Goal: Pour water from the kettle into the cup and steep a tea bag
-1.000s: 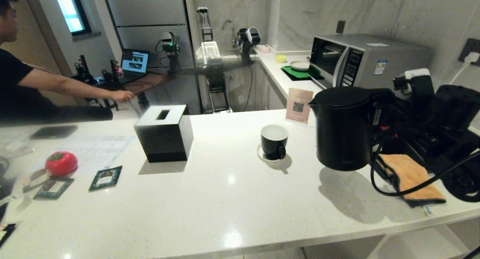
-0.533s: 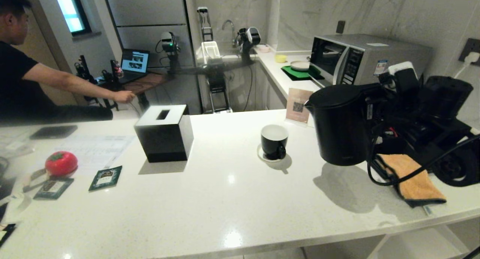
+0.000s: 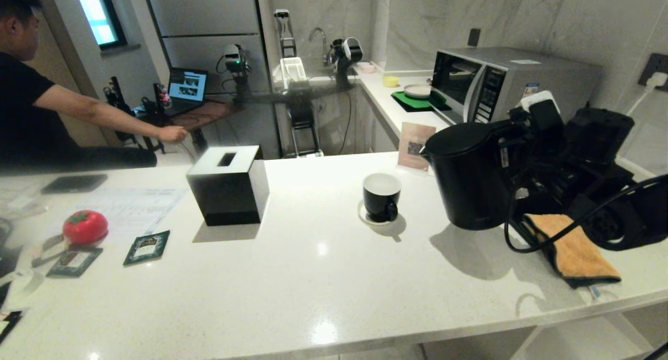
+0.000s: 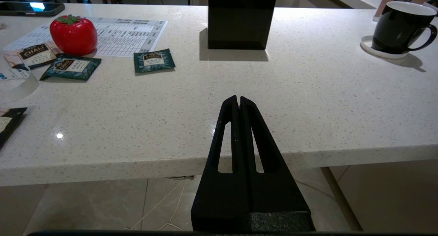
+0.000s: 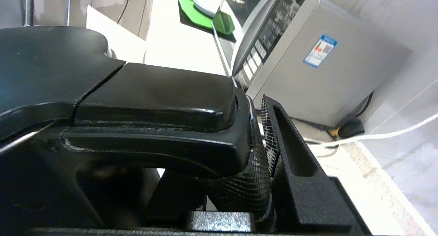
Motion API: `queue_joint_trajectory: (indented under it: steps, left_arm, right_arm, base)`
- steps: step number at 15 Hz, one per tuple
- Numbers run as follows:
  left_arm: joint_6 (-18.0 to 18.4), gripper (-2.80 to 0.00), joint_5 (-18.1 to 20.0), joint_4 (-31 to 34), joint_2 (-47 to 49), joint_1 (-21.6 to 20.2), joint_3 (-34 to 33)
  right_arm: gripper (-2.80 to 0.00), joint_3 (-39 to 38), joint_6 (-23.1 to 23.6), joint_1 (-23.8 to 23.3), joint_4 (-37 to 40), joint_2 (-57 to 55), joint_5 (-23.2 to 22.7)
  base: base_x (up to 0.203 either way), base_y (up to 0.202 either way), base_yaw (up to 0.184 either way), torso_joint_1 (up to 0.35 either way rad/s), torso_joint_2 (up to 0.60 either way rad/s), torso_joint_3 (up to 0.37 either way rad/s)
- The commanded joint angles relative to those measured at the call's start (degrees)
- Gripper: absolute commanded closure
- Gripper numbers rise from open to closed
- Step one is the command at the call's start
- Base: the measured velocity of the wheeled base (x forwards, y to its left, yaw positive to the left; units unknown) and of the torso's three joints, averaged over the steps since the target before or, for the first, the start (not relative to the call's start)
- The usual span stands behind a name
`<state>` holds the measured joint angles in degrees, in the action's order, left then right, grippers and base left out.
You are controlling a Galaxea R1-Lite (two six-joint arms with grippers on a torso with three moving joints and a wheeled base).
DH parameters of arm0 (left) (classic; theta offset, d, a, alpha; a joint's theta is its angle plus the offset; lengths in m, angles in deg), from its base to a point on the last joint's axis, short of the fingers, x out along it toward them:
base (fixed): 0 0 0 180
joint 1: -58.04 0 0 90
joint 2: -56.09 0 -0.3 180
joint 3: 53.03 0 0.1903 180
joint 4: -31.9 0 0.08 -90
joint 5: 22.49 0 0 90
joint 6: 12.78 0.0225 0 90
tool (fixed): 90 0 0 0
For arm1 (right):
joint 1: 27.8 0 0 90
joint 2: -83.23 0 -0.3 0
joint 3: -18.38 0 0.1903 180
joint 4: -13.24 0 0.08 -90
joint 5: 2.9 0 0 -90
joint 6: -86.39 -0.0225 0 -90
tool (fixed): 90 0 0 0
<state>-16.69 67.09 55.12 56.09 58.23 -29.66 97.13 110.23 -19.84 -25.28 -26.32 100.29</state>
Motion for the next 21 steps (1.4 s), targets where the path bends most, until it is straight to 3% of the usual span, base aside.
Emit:
queue_joint_trajectory:
  steps: [1, 13, 21]
  left_arm:
    - [-0.04, 0.0, -0.02, -0.03, 0.01, -0.01, 0.0]
    - [-0.04, 0.0, -0.02, -0.03, 0.09, -0.01, 0.0]
    - [-0.04, 0.0, -0.02, -0.03, 0.08, -0.01, 0.0]
  right_arm:
    - [0.0, 2.18, 0.74, 0.5, 0.89, -1.95, 0.08]
    - [0.0, 12.89, 5.8, 3.88, 9.58, -6.44, -0.01]
    - [0.0, 13.44, 10.07, 4.78, 11.09, -7.08, 0.02]
  base:
    - [0.0, 0.0, 0.0, 0.0, 0.0, 0.0]
    - [0.0, 0.0, 0.0, 0.0, 0.0, 0.0]
    - [0.0, 0.0, 0.0, 0.0, 0.0, 0.0]
